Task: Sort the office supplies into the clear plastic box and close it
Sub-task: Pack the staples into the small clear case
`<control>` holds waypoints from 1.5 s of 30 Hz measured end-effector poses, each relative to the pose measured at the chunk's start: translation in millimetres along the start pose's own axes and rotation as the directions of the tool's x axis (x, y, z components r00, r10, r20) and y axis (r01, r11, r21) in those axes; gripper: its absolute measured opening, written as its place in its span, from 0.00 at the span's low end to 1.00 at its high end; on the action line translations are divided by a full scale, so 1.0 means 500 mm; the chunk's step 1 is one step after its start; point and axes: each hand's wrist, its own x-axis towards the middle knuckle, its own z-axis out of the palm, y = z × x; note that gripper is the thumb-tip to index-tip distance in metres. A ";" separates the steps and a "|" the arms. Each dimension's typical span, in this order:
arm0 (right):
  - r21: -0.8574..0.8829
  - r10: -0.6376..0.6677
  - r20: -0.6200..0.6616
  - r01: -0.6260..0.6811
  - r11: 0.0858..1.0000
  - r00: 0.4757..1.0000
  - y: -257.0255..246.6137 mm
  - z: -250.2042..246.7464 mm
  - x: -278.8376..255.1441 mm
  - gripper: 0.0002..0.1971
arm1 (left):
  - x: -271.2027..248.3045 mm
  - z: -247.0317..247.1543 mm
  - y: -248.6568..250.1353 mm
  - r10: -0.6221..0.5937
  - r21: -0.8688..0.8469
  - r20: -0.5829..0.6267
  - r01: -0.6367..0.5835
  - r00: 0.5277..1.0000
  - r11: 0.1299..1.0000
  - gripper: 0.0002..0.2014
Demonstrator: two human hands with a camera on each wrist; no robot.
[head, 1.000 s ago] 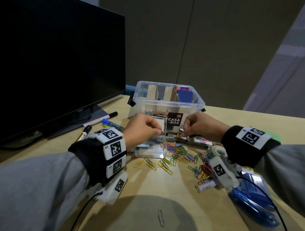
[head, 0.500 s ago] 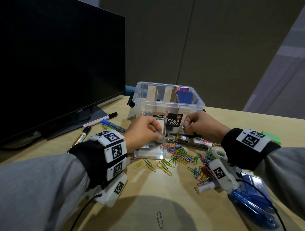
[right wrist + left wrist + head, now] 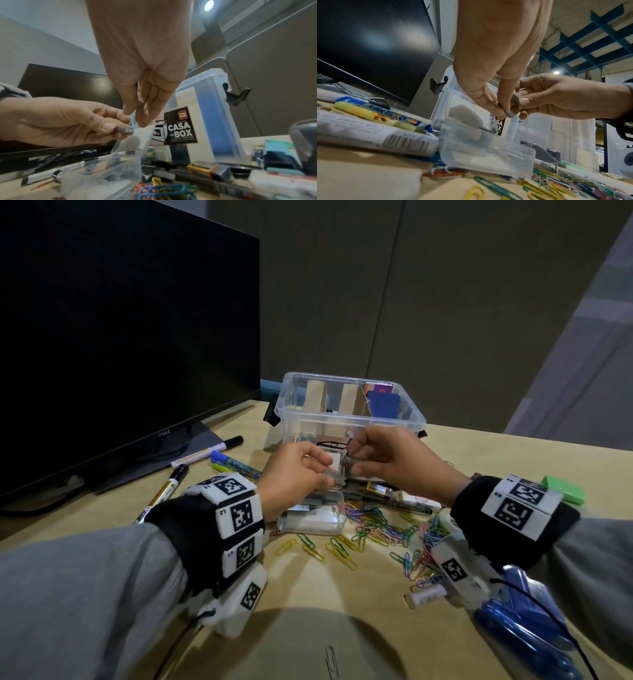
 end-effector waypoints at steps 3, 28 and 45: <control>-0.030 -0.028 0.007 0.028 0.999 1.000 -0.002 0.009 0.003 0.13 | -0.002 -0.003 0.003 -0.007 -0.078 0.004 0.008 1.000 0.997 0.13; -0.371 -0.253 -0.020 0.227 0.900 0.967 -0.045 0.060 0.011 0.08 | -0.012 -0.011 0.020 -0.134 -0.295 -0.088 0.103 0.987 0.950 0.04; 0.010 0.263 0.274 -0.277 0.961 0.925 -0.061 0.119 0.039 0.04 | -0.032 -0.084 0.002 -0.125 0.704 -0.013 0.097 0.992 0.704 0.05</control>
